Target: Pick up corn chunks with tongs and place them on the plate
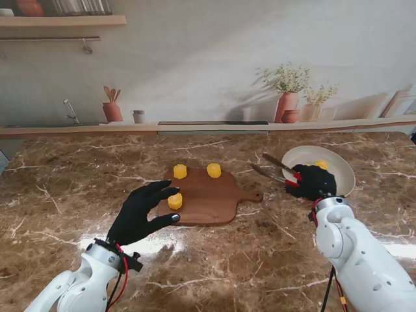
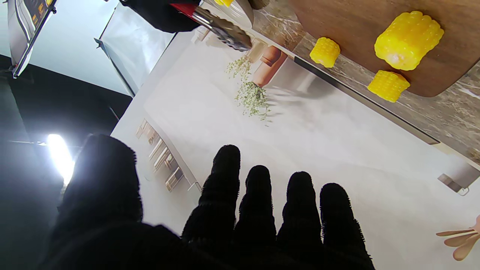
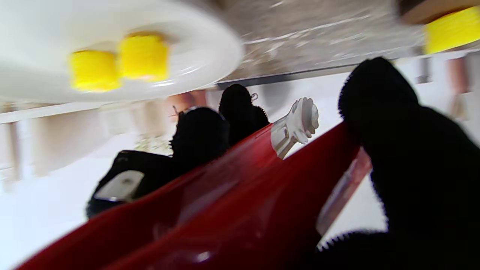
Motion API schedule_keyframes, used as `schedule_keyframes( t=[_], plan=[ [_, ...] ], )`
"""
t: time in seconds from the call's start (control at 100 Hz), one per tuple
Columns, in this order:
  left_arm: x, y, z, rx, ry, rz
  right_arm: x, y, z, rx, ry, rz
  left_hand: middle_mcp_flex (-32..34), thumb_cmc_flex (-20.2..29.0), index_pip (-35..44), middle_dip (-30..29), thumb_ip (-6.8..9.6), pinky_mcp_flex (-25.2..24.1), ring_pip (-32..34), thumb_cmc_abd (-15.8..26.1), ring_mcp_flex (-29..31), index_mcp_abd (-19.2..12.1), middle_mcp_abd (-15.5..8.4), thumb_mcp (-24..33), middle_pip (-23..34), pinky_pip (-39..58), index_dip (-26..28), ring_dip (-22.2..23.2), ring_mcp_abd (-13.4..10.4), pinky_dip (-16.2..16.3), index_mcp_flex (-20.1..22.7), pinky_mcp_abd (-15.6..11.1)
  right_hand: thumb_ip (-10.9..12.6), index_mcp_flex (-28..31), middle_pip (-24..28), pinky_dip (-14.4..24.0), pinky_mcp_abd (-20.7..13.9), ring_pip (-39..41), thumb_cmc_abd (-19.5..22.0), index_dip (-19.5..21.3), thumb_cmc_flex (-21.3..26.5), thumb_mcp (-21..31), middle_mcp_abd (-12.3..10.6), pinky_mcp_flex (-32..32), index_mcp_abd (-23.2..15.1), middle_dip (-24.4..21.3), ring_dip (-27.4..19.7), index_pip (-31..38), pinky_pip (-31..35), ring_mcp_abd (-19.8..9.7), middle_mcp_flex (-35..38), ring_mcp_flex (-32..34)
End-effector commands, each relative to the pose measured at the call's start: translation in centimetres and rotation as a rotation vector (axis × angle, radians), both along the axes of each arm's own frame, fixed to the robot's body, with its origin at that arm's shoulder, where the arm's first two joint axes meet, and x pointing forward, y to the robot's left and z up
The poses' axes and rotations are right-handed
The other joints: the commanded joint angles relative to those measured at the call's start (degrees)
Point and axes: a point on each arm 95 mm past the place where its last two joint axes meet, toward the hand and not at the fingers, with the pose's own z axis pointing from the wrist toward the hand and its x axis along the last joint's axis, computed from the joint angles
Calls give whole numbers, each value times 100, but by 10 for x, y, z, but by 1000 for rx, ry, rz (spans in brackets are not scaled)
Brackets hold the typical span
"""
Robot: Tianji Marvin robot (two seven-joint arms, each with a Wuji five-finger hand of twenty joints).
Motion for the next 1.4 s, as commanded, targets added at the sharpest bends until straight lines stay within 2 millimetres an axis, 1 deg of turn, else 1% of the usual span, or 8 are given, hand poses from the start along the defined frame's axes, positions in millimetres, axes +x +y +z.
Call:
schedule_keyframes(
  t=[0.0,0.11,0.12,0.28,0.47,0.91,1.22,1.39],
  plan=[
    [-2,-3,2,2,0,-7,5,26,-1,23,24,69,17,170,12,-62,117,-77,-104,124,27,-182,-51,-149,-90,-196,49,-61,-225,-26,38,-76,435,-36,91,29,-862,568,384,90,112,524,-49,170,-178,-70,69,-45,811,-600,-169,57],
    [-2,-4,2,5,1,-9,12,47,-5,39,62,112,23,168,16,-58,117,-76,-101,125,31,-181,-62,-149,-83,-194,49,-58,-227,-24,45,-76,430,-82,90,32,-880,564,406,99,59,507,-44,170,-134,-81,74,-78,803,-602,-231,42],
    [-2,-3,2,5,2,-9,12,48,-6,41,65,114,25,168,18,-57,116,-75,-101,122,32,-183,-56,-149,-82,-193,49,-58,-228,-24,48,-76,430,-86,89,32,-880,563,405,100,58,507,9,170,-129,-82,75,-82,803,-602,-245,41],
    [-1,-2,3,10,6,-13,19,64,-12,47,109,131,19,166,15,-58,117,-76,-102,127,31,-177,-54,-146,-85,-188,47,-57,-231,-20,36,-77,399,-285,90,35,-907,550,341,103,-54,435,37,79,3,-82,97,-186,741,-608,-461,-87],
    [0,0,5,12,-1,-11,21,71,-15,49,150,134,11,171,7,-59,118,-77,-107,124,20,-152,-47,-145,-87,-188,42,-59,-220,-19,21,-78,341,-628,114,80,-936,528,144,111,-246,371,74,-69,241,-65,130,-351,657,-628,-805,-273],
    [0,-1,6,16,5,-13,31,87,-26,6,189,139,3,186,1,-66,119,-77,-115,129,9,-153,-53,-144,-98,-225,41,-67,-232,-37,17,-78,297,-894,230,168,-986,598,-29,135,-444,450,76,-126,360,-15,179,-478,619,-688,-1088,-339],
    [-2,2,5,23,11,-2,43,98,-33,-24,188,110,17,179,10,-63,116,-80,-110,120,24,-171,-58,-148,-92,-237,45,-66,-235,-40,37,-65,289,-952,344,185,-1045,644,-35,159,-438,461,57,-63,324,32,177,-481,618,-732,-1165,-321],
    [-2,2,4,19,12,1,47,107,-36,-41,196,123,23,175,15,-60,116,-76,-108,117,23,-174,-61,-147,-87,-243,46,-63,-230,-41,45,-75,291,-928,382,188,-1046,665,-97,192,-338,522,-8,-63,189,47,174,-452,618,-771,-1152,-326]
  ],
)
